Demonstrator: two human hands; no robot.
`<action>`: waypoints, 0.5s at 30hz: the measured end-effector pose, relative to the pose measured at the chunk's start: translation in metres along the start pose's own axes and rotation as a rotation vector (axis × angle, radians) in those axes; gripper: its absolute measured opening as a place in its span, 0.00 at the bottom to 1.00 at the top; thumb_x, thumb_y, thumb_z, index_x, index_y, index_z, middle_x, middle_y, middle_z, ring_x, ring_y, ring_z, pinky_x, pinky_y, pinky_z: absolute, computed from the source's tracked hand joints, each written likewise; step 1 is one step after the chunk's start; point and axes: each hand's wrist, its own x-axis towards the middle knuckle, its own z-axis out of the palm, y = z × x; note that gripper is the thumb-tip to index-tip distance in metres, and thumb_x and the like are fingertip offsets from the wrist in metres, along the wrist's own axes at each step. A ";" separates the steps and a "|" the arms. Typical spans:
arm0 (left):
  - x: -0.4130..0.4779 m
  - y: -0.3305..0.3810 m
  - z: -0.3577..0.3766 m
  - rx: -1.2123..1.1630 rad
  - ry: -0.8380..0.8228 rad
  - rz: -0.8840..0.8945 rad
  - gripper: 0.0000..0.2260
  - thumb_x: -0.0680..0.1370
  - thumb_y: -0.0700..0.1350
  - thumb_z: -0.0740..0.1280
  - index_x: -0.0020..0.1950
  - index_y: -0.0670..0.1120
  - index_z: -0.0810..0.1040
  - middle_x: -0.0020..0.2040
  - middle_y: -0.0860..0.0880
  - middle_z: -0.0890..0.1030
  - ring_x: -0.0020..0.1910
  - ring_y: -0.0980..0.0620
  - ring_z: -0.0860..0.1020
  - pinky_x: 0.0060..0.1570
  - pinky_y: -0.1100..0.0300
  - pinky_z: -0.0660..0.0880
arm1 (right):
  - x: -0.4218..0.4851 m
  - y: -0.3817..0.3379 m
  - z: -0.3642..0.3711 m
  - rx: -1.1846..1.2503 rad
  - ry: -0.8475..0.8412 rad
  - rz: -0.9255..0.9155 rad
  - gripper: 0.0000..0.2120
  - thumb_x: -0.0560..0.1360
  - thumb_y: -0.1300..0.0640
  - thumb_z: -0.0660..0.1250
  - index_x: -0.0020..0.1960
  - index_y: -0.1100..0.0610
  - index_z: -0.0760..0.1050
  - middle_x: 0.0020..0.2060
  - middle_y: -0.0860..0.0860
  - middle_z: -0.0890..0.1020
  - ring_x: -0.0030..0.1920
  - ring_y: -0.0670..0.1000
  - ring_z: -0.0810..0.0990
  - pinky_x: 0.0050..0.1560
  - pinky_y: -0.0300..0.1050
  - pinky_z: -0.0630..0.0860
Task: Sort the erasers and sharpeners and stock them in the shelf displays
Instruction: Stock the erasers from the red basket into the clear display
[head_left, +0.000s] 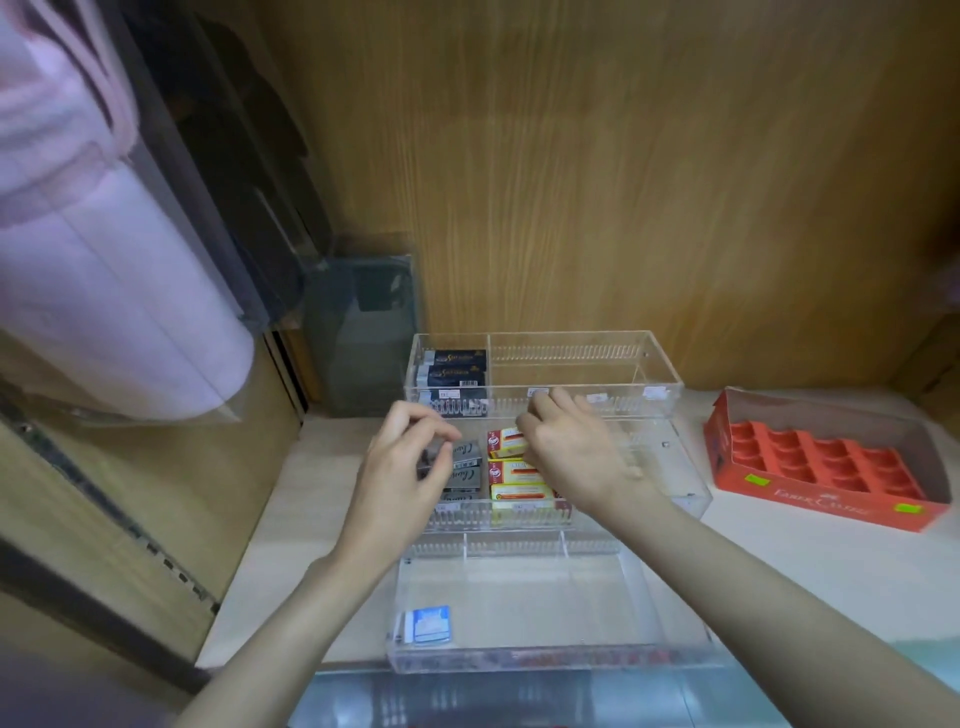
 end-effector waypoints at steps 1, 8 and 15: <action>-0.001 0.002 -0.002 -0.011 -0.003 -0.005 0.06 0.75 0.34 0.67 0.45 0.45 0.79 0.48 0.54 0.71 0.50 0.60 0.72 0.49 0.74 0.67 | 0.002 -0.001 0.000 -0.002 -0.019 0.013 0.30 0.36 0.52 0.82 0.34 0.56 0.75 0.34 0.52 0.74 0.38 0.54 0.72 0.37 0.46 0.56; 0.004 0.006 -0.016 -0.011 -0.014 -0.024 0.06 0.76 0.36 0.66 0.45 0.46 0.78 0.48 0.53 0.71 0.51 0.63 0.71 0.48 0.77 0.65 | -0.004 0.000 -0.023 0.323 -0.024 0.073 0.14 0.72 0.63 0.67 0.57 0.58 0.70 0.56 0.54 0.73 0.56 0.56 0.70 0.47 0.45 0.63; 0.014 -0.001 -0.011 0.022 -0.151 -0.122 0.05 0.77 0.39 0.66 0.47 0.49 0.78 0.46 0.60 0.69 0.49 0.60 0.71 0.45 0.74 0.64 | -0.007 0.006 -0.031 0.748 -0.068 0.171 0.15 0.71 0.59 0.72 0.54 0.57 0.72 0.50 0.51 0.76 0.46 0.50 0.70 0.41 0.41 0.64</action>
